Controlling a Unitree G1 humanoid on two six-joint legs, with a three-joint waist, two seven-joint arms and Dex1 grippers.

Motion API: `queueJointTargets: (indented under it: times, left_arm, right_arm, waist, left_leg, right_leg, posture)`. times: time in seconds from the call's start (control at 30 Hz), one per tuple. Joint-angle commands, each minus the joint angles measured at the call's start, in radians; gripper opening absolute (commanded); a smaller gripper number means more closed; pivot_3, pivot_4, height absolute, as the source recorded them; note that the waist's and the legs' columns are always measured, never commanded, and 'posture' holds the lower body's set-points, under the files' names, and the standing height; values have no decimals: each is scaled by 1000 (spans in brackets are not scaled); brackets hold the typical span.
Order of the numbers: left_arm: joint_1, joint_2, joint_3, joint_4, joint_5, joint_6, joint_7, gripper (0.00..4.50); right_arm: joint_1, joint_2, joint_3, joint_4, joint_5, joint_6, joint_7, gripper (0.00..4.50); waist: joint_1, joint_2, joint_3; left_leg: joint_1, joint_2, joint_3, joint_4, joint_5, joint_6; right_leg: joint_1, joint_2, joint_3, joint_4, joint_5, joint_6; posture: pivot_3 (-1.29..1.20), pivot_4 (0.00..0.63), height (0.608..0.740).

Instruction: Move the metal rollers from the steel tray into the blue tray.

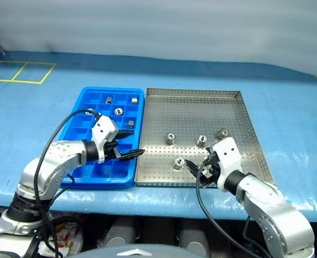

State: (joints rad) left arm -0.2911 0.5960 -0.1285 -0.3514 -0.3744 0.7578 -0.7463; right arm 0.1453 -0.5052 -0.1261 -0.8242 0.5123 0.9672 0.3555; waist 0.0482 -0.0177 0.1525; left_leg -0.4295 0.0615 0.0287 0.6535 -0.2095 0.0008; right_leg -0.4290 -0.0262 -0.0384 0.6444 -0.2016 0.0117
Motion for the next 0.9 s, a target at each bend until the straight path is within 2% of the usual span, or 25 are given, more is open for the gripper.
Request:
queueJointTargets:
  times: [0.03, 0.9]
  left_arm:
    - [-2, 6, 16, -43, -14, 0, 1, 4488]
    - [-6, 4, 12, -41, -10, 28, 27, 4488]
  right_arm:
    - [-8, -14, 3, -15, -17, -20, -12, 4469]
    - [-1, -16, 26, -17, -41, -10, -30, 4469]
  waist:
    - [1, 0, 0]
    - [9, 0, 0]
  left_leg:
    - [0, 0, 0, 0, 0, 0]
    - [0, 0, 0, 0, 0, 0]
  right_leg:
    - [0, 0, 0, 0, 0, 0]
    - [0, 0, 0, 0, 0, 0]
  posture:
    - [153, 150, 740]
    - [157, 150, 740]
